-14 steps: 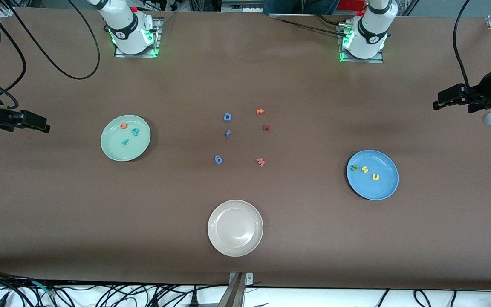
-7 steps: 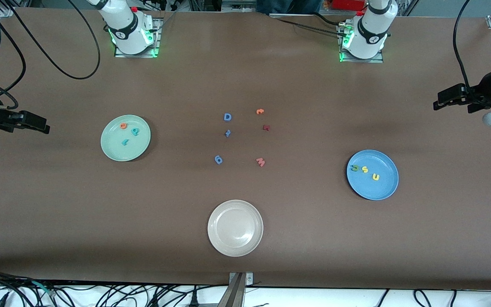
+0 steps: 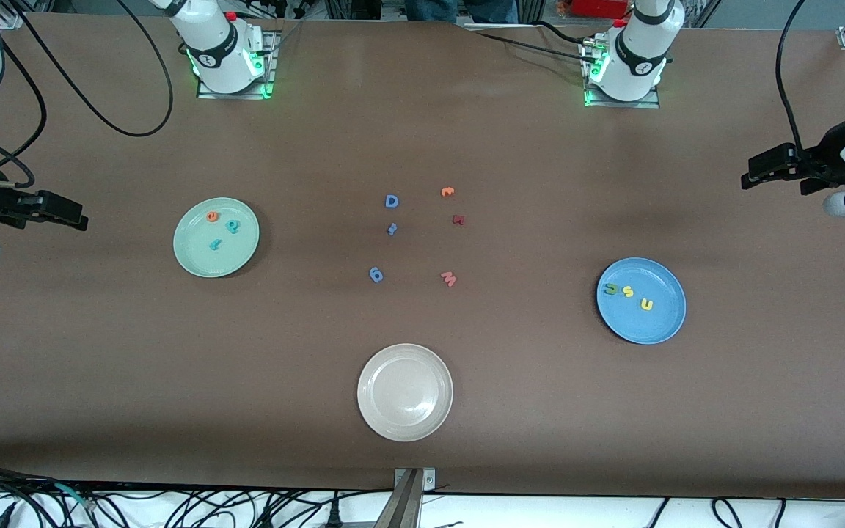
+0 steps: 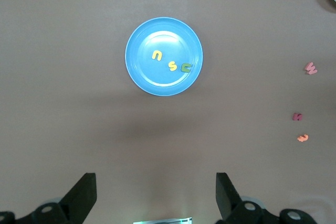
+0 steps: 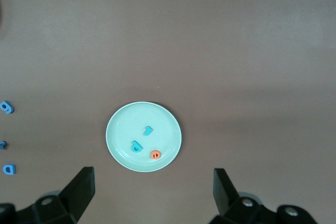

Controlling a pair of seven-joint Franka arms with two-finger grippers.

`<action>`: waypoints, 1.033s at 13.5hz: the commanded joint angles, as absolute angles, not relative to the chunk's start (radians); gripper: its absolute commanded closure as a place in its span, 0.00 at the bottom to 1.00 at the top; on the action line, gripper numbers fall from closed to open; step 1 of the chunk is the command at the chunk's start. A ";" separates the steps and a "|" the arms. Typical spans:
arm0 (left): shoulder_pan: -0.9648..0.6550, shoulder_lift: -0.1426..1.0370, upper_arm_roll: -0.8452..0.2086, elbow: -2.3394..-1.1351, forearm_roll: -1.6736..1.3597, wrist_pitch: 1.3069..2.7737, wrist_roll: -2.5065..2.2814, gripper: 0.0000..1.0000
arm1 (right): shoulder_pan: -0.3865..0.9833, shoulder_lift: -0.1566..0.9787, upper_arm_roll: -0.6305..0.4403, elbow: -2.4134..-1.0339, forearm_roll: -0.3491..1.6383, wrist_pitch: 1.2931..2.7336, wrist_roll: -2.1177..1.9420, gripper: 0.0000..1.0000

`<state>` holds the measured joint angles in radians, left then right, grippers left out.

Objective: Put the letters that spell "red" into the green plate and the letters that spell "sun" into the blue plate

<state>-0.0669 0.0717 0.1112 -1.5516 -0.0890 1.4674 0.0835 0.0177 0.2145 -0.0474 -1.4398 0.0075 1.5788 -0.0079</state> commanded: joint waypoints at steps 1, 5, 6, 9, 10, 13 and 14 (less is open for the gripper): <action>-0.060 0.077 0.088 -1.526 -0.101 1.448 0.091 0.00 | 0.017 0.196 -0.043 -1.457 0.005 1.586 -0.020 0.00; -0.057 0.077 0.075 -1.526 -0.100 1.448 0.087 0.00 | 0.017 0.196 -0.043 -1.457 0.005 1.586 -0.020 0.00; -0.055 0.078 0.075 -1.526 -0.100 1.448 0.087 0.00 | 0.017 0.196 -0.043 -1.457 0.005 1.586 -0.020 0.00; -0.055 0.080 0.075 -1.526 -0.100 1.450 0.089 0.00 | 0.017 0.196 -0.043 -1.457 0.008 1.586 -0.020 0.00; -0.055 0.078 0.075 -1.526 -0.100 1.450 0.089 0.00 | 0.017 0.196 -0.043 -1.459 0.008 1.588 -0.020 0.00; -0.057 0.078 0.075 -1.526 -0.061 1.454 0.090 0.00 | 0.018 0.201 -0.043 -1.451 0.008 1.586 -0.018 0.00; -0.057 0.080 0.075 -1.526 -0.060 1.454 0.091 0.00 | 0.020 0.201 -0.041 -1.450 0.006 1.585 -0.018 0.00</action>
